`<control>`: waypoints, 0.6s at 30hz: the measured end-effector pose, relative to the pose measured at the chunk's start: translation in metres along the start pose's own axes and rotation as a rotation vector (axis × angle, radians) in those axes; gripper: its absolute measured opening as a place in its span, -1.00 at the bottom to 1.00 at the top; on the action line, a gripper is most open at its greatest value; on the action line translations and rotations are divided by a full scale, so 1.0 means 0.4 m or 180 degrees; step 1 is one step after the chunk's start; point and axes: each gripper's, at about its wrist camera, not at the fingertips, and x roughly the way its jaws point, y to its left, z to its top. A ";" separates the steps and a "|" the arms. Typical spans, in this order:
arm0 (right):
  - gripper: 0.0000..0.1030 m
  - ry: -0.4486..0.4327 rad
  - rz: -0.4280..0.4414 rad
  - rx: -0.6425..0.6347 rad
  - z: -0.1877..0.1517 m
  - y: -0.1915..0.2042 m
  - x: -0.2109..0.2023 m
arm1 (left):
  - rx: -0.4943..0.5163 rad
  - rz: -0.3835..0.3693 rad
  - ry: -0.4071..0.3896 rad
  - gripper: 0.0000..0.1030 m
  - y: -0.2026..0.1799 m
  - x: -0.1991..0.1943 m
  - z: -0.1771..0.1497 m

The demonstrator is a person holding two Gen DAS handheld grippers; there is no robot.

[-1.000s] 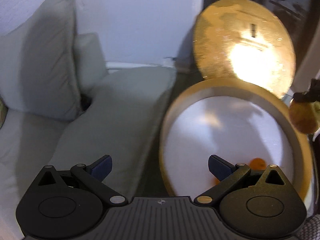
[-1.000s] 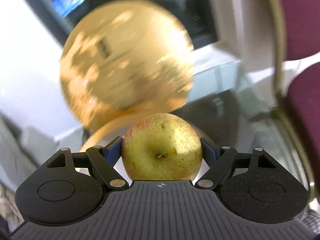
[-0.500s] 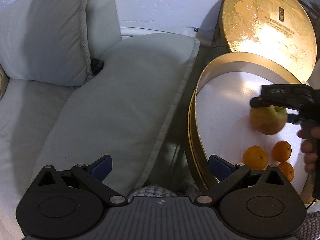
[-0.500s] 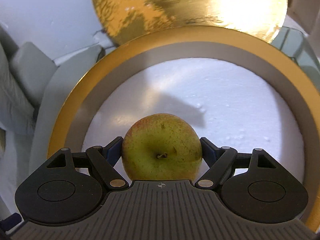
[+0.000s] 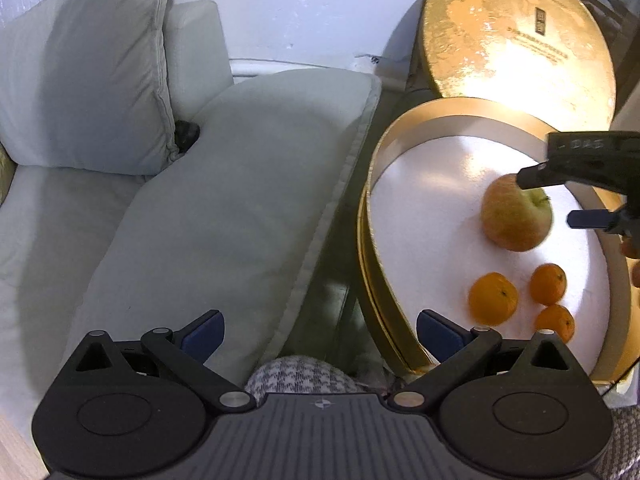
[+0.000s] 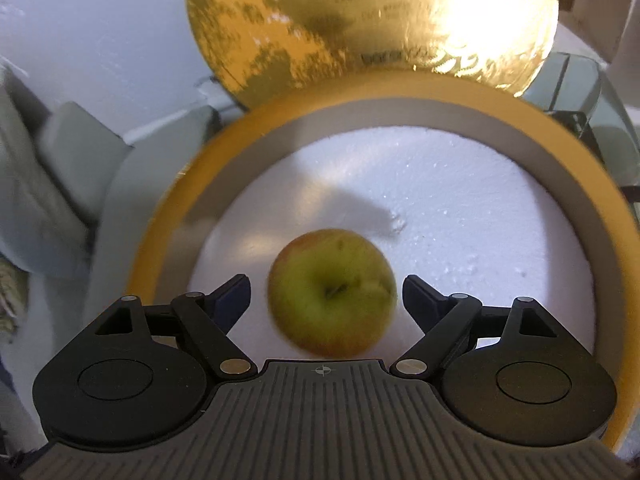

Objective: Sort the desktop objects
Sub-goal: 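Lower the apple onto the foam beside the mandarins, open right gripper, then withdraw the right gripper from the box toward the gold lid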

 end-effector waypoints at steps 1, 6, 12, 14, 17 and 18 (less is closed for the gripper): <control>0.71 -0.0042 0.0033 0.0000 -0.012 -0.003 -0.031 | 0.0019 -0.0012 -0.0017 0.99 -0.005 -0.010 -0.008; 0.72 -0.0197 0.0116 -0.0064 -0.091 -0.020 -0.168 | 0.0131 -0.0076 -0.0079 0.99 -0.047 -0.060 -0.057; 0.75 -0.0409 0.0079 -0.0175 -0.206 -0.059 -0.323 | 0.0399 -0.0228 -0.0167 0.99 -0.124 -0.123 -0.109; 0.75 -0.0467 0.0045 -0.0202 -0.239 -0.073 -0.369 | 0.0474 -0.0214 -0.0231 0.99 -0.146 -0.147 -0.118; 0.76 -0.0585 -0.0015 -0.0236 -0.287 -0.092 -0.432 | 0.0507 -0.0236 -0.0290 0.99 -0.165 -0.179 -0.127; 0.76 -0.0617 -0.0029 -0.0233 -0.303 -0.101 -0.452 | 0.0515 -0.0257 -0.0305 0.99 -0.170 -0.189 -0.129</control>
